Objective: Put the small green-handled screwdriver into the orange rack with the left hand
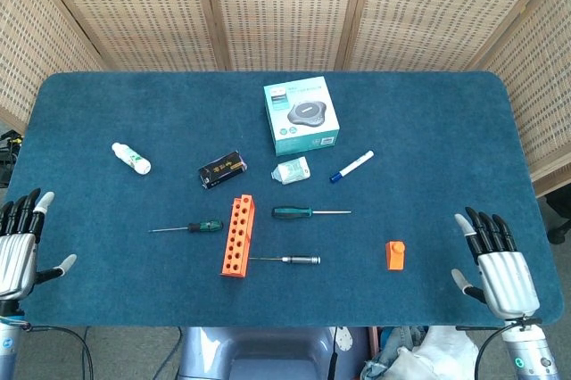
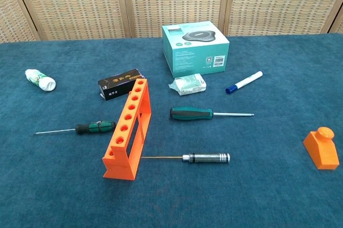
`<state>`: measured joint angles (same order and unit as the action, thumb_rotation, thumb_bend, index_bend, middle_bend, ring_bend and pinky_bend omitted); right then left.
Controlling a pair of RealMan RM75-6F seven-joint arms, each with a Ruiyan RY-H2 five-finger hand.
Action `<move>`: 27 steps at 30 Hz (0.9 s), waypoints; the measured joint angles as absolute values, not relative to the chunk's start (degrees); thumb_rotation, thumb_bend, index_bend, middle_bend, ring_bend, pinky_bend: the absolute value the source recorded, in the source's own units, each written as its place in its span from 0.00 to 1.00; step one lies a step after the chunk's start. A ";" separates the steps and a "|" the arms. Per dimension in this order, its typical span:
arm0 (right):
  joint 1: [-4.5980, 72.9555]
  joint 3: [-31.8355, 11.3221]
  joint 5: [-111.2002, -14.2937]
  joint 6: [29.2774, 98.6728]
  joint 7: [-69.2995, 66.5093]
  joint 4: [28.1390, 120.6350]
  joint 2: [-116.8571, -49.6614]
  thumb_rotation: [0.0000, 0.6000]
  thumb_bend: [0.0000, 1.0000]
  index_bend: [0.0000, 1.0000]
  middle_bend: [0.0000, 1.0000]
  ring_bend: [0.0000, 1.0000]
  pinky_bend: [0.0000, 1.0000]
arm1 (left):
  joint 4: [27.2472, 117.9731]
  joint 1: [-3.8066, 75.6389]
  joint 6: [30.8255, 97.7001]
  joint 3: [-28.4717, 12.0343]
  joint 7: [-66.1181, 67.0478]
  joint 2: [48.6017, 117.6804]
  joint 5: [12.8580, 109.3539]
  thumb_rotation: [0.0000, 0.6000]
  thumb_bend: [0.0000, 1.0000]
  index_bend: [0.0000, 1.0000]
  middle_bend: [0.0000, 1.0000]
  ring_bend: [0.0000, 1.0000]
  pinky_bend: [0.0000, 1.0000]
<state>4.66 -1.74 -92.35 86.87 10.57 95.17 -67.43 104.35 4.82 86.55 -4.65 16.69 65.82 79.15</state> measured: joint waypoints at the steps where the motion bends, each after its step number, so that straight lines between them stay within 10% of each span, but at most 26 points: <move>1: 4.66 -1.72 -92.35 86.84 10.60 95.21 -67.41 1.00 0.24 0.00 0.00 0.00 0.00 | 104.37 4.79 86.58 -4.64 16.68 65.81 79.16 1.00 0.15 0.04 0.00 0.00 0.00; 27: 4.59 -1.74 -92.02 86.78 10.24 95.20 -67.23 1.00 0.24 0.00 0.00 0.00 0.00 | 108.95 9.41 81.28 -6.88 19.99 67.08 77.10 1.00 0.18 0.26 0.00 0.00 0.00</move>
